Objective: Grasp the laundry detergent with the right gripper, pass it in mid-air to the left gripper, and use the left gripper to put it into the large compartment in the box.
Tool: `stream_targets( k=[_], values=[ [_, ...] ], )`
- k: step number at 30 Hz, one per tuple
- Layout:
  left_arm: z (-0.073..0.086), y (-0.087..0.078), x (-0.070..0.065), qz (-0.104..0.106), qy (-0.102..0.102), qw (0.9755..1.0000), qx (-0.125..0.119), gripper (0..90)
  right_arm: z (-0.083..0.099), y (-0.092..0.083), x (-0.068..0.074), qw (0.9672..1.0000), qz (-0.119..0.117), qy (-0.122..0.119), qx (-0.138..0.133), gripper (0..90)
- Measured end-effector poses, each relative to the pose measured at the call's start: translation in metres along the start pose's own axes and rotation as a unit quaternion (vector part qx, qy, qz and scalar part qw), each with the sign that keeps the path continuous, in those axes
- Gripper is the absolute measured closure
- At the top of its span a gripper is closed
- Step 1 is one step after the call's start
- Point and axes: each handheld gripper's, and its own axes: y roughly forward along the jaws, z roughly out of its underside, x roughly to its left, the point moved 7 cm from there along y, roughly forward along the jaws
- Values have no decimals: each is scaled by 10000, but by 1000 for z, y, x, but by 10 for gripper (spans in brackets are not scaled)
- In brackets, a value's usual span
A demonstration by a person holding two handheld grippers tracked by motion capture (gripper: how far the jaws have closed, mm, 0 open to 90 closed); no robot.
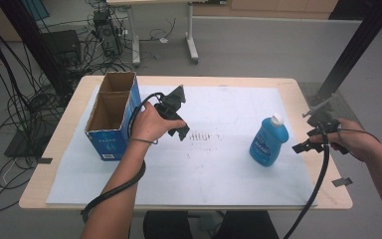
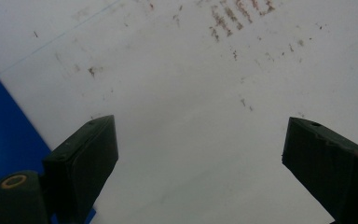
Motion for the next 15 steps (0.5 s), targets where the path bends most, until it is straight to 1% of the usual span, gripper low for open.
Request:
stream_targets(
  k=[5,9,15],
  values=[
    [7,2,-1,-17,7,10000,-9,108,4,1,6,10000,-8,-49,12,71],
    [15,6,-4,19,10,10000,-8,107,10,3,12,10000,-42,-44,-31,70],
    [23,10,-6,4,14,10000,8,107,17,8,21,9999,-96,-82,-40,67]
  ],
)
